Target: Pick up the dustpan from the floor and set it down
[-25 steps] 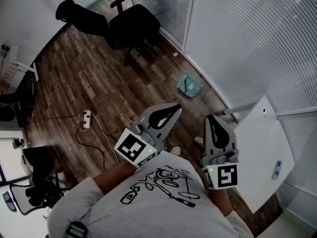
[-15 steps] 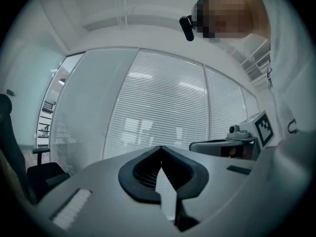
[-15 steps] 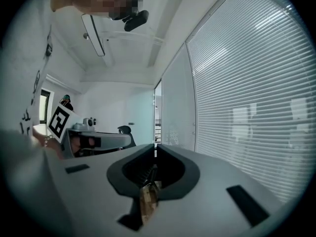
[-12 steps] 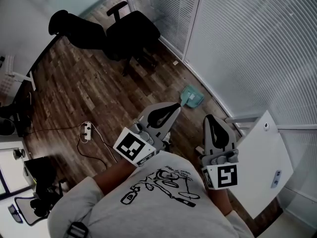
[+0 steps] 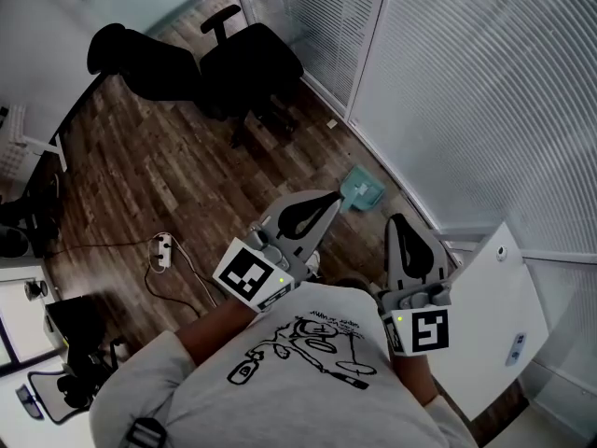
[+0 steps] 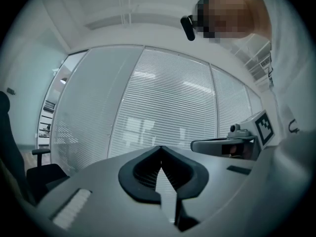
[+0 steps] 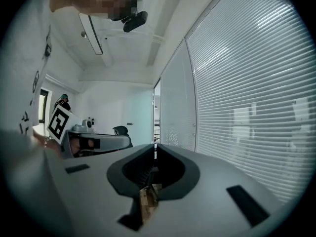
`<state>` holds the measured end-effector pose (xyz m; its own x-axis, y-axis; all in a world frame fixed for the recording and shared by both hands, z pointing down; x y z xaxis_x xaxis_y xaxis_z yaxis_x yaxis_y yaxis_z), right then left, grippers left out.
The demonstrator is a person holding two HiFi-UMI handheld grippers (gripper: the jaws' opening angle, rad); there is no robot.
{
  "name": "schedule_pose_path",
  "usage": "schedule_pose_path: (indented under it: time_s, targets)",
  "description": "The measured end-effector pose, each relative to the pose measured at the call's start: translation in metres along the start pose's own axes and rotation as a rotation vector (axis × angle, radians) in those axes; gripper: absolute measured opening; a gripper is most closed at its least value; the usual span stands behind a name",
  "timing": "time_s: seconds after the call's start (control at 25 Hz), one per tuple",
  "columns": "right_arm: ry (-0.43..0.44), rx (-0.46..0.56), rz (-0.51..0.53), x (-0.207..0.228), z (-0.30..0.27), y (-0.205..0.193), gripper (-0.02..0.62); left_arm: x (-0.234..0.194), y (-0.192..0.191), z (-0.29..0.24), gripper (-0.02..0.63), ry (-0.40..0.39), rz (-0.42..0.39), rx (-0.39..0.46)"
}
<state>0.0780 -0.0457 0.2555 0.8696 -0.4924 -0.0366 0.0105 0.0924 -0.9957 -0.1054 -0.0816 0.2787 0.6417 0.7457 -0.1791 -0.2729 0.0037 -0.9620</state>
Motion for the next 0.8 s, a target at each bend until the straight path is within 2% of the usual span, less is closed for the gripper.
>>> schedule_pose_path:
  time_s: [0.2, 0.44, 0.8]
  targets:
    - [0.022, 0.004, 0.015, 0.024, 0.002, 0.000, 0.012, 0.009, -0.004, -0.020, 0.002, 0.019, -0.002, 0.008]
    - [0.067, 0.011, 0.022, 0.046, 0.008, 0.011, 0.012, 0.027, -0.006, -0.041, 0.002, 0.049, 0.034, 0.046]
    - [0.053, -0.002, 0.015, 0.066, 0.021, 0.001, 0.012, 0.037, -0.017, -0.049, 0.002, 0.062, 0.020, 0.024]
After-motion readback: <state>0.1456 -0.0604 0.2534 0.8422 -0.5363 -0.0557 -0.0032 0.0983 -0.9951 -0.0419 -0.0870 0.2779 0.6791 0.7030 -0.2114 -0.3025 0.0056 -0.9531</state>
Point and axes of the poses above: the fingertips, and each gripper's own axes: z backward along the fingers, x to its right, y out of its top, the point moved 8 cm from there along z, backward along the fingers, and after that the axes turned 11 degrees about x, right-handed, at the moved point
